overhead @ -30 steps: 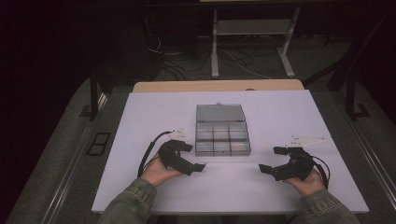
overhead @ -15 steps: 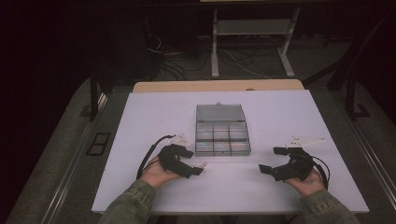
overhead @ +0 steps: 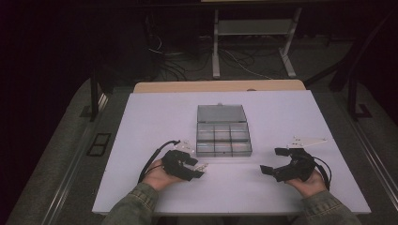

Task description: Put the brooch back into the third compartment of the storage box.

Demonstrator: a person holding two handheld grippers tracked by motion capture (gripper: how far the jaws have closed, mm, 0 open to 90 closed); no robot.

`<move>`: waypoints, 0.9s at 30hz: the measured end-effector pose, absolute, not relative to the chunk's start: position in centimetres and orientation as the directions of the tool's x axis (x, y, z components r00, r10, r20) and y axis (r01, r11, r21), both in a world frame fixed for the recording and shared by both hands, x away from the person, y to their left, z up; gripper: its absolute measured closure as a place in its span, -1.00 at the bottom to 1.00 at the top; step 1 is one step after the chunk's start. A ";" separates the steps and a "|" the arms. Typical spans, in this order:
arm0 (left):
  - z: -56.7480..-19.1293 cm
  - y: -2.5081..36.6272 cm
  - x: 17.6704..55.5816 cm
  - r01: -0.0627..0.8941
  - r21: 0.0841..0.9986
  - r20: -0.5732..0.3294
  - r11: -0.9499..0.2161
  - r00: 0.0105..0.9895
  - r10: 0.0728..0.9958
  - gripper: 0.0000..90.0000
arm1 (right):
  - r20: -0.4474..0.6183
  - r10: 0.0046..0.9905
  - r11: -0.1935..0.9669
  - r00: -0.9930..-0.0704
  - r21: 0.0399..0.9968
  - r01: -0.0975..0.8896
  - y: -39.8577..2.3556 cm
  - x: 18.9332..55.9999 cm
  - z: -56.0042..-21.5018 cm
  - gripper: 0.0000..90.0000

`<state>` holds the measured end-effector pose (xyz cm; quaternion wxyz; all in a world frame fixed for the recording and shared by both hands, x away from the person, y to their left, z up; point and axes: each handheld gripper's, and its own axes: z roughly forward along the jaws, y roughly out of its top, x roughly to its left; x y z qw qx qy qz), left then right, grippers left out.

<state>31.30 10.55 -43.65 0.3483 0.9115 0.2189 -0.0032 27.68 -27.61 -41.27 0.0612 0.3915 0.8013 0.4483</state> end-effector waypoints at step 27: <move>-44.7 10.9 31.6 0.389 0.686 -0.134 -0.615 0.898 0.418 0.80 | 0.251 0.679 0.301 -0.690 0.762 0.573 -27.5 27.7 -41.4 -0.99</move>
